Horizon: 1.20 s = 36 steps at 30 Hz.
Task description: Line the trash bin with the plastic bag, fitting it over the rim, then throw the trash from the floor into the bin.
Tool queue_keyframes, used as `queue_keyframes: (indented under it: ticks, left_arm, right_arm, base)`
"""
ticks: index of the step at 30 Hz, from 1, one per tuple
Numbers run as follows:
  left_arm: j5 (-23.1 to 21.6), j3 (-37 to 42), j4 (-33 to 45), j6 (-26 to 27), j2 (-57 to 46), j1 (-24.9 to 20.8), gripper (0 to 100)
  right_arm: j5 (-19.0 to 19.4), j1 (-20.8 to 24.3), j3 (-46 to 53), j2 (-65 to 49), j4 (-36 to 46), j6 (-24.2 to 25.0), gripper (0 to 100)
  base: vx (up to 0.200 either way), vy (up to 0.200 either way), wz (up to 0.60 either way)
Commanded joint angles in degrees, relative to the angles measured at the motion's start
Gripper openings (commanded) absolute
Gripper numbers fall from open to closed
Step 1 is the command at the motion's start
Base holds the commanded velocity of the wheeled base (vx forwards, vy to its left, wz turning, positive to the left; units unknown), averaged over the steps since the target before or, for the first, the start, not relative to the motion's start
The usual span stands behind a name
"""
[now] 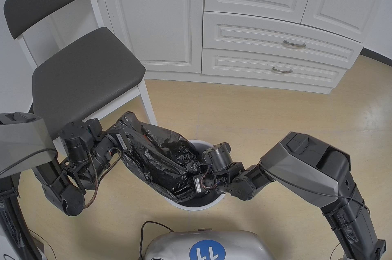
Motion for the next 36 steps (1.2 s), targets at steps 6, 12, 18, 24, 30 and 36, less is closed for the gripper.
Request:
queue_keyframes:
  ticks: [6,12,18,24,30,36]
  left_arm:
    - [1.14,-2.8,-0.13,-3.39,7.57,-4.46,0]
    - [2.54,-4.64,-0.04,-6.03,10.03,-5.43,0]
    - [3.42,-6.14,-0.04,-8.84,11.08,-6.92,0]
    - [4.48,-7.1,-0.04,-9.28,10.2,-7.1,0]
    - [4.48,-7.72,-0.04,-10.43,9.76,-8.42,0]
    - [5.8,-8.6,0.05,-12.54,11.79,-10.09,0]
  right_arm:
    - [-0.04,-0.94,-10.45,4.44,9.76,0.69,0]
    - [-0.56,-1.47,-6.58,-0.4,9.41,1.31,0]
    - [-0.65,-1.47,6.78,-15.08,7.74,1.75,0]
    - [-0.56,-2.26,22.6,-27.82,-1.93,3.77,0]
    - [-1.0,-3.84,31.57,-30.54,-12.74,6.49,0]
    - [-2.06,-8.68,41.94,-27.64,-31.37,8.51,0]
  base:
    - [0.0,0.0,0.0]
    - [0.0,0.0,0.0]
    - [0.0,0.0,0.0]
    - [0.0,0.0,0.0]
    - [0.0,0.0,0.0]
    - [0.0,0.0,0.0]
